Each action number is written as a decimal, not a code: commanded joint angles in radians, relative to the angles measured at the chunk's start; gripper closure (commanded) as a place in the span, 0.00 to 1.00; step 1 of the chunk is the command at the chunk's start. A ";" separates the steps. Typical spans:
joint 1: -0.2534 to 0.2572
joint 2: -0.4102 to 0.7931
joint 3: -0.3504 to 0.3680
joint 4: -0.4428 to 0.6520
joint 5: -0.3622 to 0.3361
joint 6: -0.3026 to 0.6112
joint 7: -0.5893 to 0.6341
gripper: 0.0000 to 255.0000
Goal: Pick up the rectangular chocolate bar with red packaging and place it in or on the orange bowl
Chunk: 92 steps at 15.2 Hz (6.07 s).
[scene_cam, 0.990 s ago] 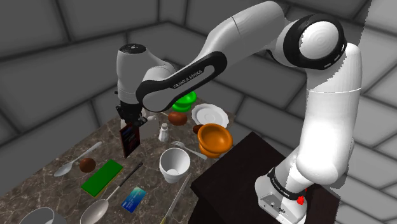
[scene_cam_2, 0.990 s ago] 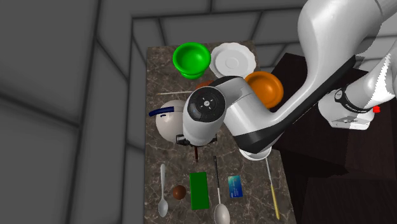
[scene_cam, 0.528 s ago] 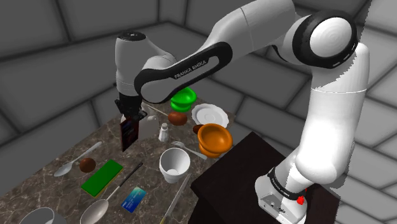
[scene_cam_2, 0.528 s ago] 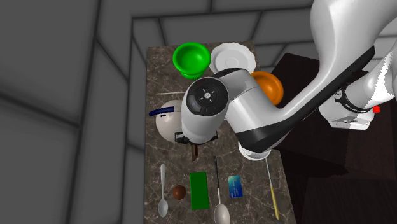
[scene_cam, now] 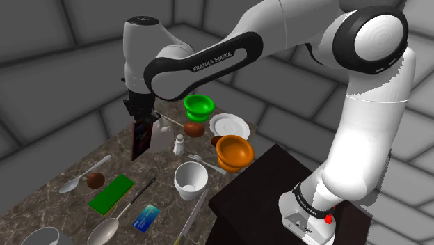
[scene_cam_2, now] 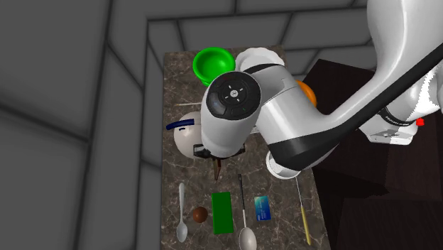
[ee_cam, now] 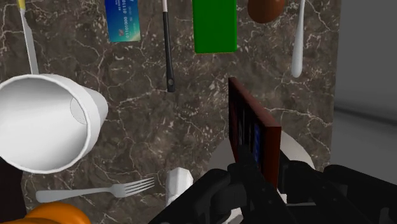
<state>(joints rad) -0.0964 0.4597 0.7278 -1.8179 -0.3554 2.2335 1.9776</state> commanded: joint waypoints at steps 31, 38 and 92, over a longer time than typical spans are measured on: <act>-0.260 -0.728 -0.019 -0.375 0.599 -0.175 -0.541 1.00; -0.228 -0.975 -0.198 -0.550 0.689 -0.265 -0.741 1.00; -0.227 -1.196 -0.407 -0.983 0.692 -0.108 -1.024 0.00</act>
<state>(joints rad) -0.3225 -0.7133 0.3283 -2.8169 0.3433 2.1655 0.9496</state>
